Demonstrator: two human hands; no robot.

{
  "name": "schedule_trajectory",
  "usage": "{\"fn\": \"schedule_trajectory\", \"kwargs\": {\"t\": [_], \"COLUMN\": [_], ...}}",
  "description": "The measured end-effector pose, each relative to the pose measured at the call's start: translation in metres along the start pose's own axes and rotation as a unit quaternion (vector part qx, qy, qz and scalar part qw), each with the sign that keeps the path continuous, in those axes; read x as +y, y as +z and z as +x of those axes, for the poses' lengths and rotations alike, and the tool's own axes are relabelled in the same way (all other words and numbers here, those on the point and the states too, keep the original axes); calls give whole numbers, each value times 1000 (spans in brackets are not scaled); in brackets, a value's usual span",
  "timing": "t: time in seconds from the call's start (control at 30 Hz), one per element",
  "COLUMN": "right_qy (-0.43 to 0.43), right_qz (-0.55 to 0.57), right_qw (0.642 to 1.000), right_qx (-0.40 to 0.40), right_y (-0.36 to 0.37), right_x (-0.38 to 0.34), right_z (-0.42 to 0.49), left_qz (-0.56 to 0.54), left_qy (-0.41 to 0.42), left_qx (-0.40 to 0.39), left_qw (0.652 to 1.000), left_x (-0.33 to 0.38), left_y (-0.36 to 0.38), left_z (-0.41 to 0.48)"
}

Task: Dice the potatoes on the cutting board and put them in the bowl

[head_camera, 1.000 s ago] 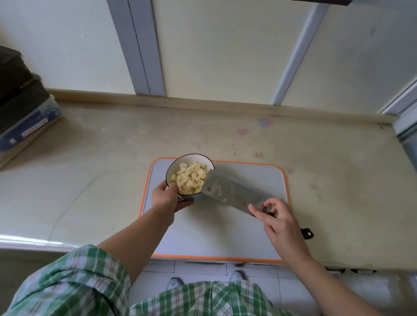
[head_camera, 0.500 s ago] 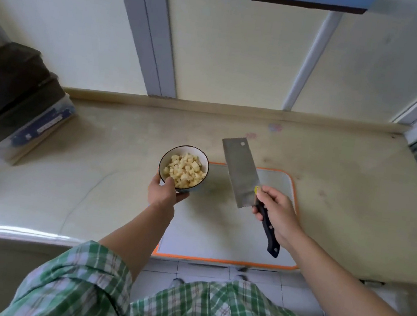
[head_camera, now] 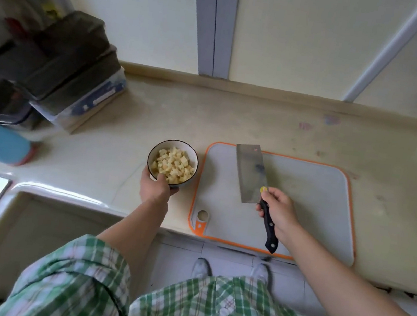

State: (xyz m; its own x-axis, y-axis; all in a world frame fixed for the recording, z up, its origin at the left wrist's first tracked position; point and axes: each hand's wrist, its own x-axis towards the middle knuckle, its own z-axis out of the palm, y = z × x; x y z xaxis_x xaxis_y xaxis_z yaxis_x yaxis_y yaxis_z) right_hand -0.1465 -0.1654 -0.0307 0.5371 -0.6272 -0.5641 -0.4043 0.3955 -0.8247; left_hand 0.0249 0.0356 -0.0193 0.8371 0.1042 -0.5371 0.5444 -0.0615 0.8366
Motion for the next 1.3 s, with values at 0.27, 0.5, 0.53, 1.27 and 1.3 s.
{"fn": "schedule_trajectory", "kwargs": {"t": [0.27, 0.5, 0.53, 1.27, 1.3], "right_qy": [-1, -38, -42, -62, -51], "right_qz": [5, 12, 2, -365, -394], "right_qw": [1000, 999, 999, 905, 894], "right_qx": [4, -2, 2, 209, 208], "right_y": [16, -8, -18, -281, -279], "right_x": [2, -10, -11, 25, 25], "right_z": [-9, -7, -6, 26, 26], "left_qz": [215, 364, 370, 610, 612], "left_qy": [5, 393, 402, 312, 305], "left_qx": [4, -73, -127, -243, -241], "left_qw": [977, 841, 828, 686, 689], "left_x": [2, -2, -5, -55, -53], "left_y": [-10, 16, 26, 179, 179], "left_z": [-10, -42, -49, -140, -144]}}
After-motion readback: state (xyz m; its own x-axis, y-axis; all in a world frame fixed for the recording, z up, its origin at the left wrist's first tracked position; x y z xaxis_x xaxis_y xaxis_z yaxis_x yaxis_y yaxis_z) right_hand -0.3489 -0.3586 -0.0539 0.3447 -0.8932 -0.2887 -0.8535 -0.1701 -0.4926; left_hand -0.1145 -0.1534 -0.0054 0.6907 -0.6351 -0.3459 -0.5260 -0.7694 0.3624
